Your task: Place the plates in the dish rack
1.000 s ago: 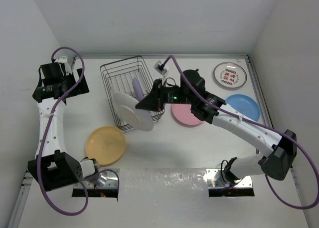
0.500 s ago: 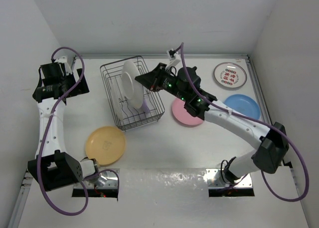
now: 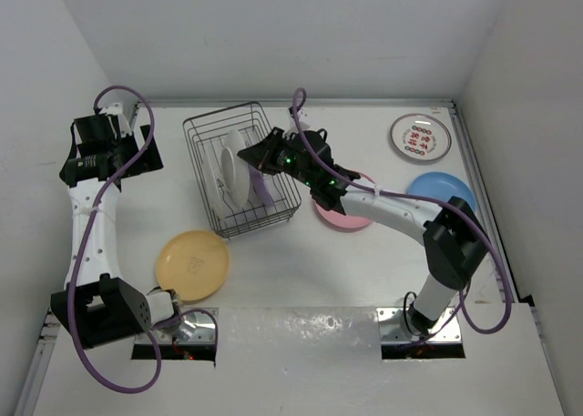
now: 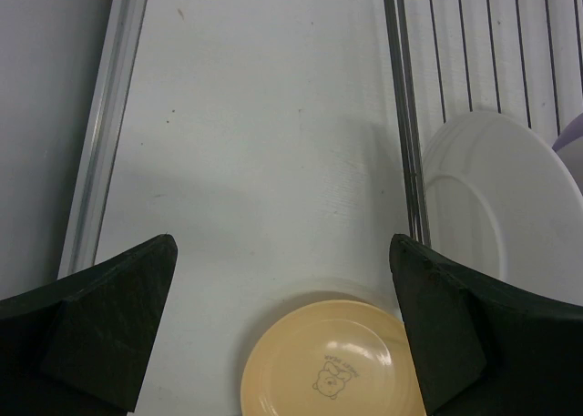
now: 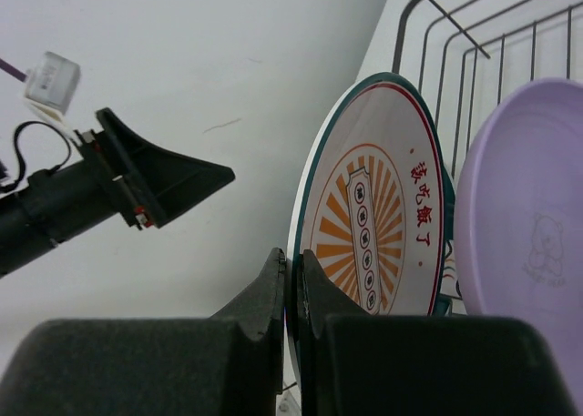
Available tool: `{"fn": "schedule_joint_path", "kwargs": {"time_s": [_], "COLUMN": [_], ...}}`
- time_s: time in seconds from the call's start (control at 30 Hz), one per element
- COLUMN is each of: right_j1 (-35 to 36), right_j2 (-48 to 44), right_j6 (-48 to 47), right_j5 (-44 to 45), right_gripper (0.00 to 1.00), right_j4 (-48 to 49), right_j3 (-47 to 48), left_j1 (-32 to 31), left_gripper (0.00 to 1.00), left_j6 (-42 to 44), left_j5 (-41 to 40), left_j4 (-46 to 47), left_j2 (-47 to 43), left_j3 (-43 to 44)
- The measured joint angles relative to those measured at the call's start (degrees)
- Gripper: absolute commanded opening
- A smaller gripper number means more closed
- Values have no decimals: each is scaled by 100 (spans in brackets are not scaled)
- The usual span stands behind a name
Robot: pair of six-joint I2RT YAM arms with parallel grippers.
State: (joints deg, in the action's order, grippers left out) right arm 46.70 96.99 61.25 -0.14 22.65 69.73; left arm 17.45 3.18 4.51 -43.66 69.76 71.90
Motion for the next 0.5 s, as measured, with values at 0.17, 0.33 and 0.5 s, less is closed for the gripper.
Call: {"fn": "schedule_joint_path", "kwargs": {"time_s": [0.17,0.33,0.5], "right_j1": [22,61,85], "right_j2": [223,354,448], "right_j6": [105,227,328], "right_j5": [-48,-114,-181], "right_gripper": [0,0,0], "right_j4": [122,258,299], "right_j3": [11,111,214], "left_j1": [0,0,0], "left_gripper": [99,99,99], "left_j6": [2,2,2], "left_j5": [-2,-4,-37], "left_j4": [0,2,11], "left_j2": [0,0,0], "left_j3": [0,-2,-2]}}
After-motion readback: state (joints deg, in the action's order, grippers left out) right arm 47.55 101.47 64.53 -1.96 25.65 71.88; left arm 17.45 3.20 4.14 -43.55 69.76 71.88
